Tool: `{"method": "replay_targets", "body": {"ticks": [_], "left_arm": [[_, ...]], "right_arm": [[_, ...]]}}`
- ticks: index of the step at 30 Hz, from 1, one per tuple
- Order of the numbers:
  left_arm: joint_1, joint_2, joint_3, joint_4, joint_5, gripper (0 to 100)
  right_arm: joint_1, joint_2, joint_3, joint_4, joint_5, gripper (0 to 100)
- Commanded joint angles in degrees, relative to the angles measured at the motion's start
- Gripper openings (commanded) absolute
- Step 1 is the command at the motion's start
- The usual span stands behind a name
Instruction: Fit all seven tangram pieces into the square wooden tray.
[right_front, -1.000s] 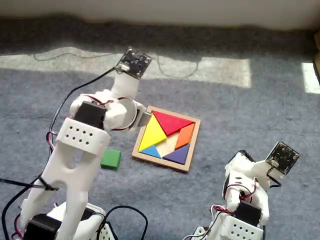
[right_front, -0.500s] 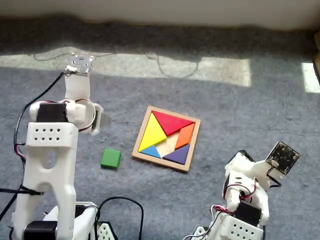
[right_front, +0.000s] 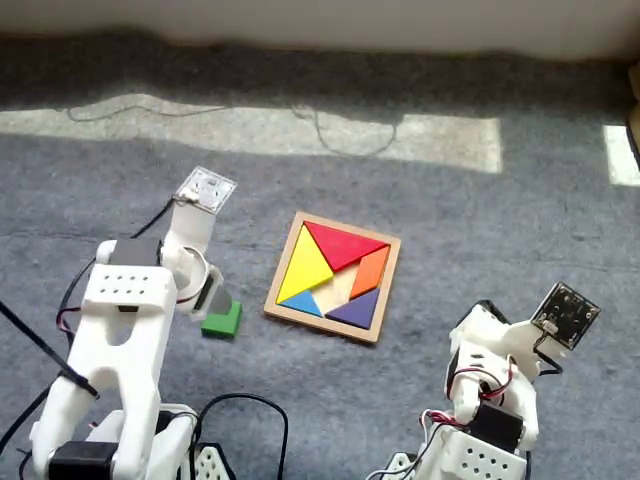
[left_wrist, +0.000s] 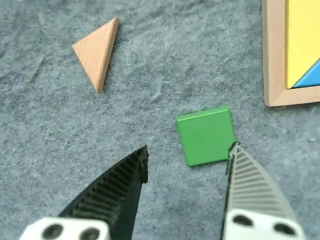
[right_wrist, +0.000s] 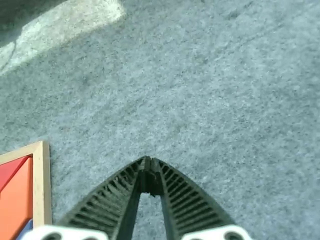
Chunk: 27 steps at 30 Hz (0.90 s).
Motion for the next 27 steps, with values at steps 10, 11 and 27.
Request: {"method": "replay_targets", "body": {"ticks": [10,11,27], "left_arm": [[1.45,-1.01,10.42,-13.54,2.81,31],[1.54,-1.01,10.33,-13.54,2.99,31],[3.74,19.74,-4.44,-5.89,6.51,30]], "right_arm": [[-0.57,-0.92,6.55,0.04,0.7,0.5],[-0.57,-0.92,6.55,0.04,0.7,0.5],[-0.57,-0.92,6.55,0.13,0.7,0.5]]}}
